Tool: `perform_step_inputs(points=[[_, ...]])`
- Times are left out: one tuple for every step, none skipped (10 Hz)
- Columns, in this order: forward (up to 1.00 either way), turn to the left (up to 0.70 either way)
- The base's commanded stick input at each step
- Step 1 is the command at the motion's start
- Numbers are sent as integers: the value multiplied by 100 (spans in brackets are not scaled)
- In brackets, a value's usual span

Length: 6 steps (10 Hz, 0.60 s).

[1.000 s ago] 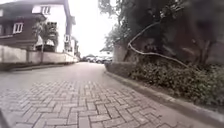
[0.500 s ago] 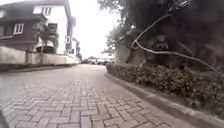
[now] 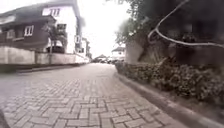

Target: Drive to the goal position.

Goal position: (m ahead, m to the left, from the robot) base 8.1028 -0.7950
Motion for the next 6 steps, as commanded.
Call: perform_step_inputs(points=[[70, 30], [70, 35], [70, 35], [70, 35], [70, 35], [70, 35]])
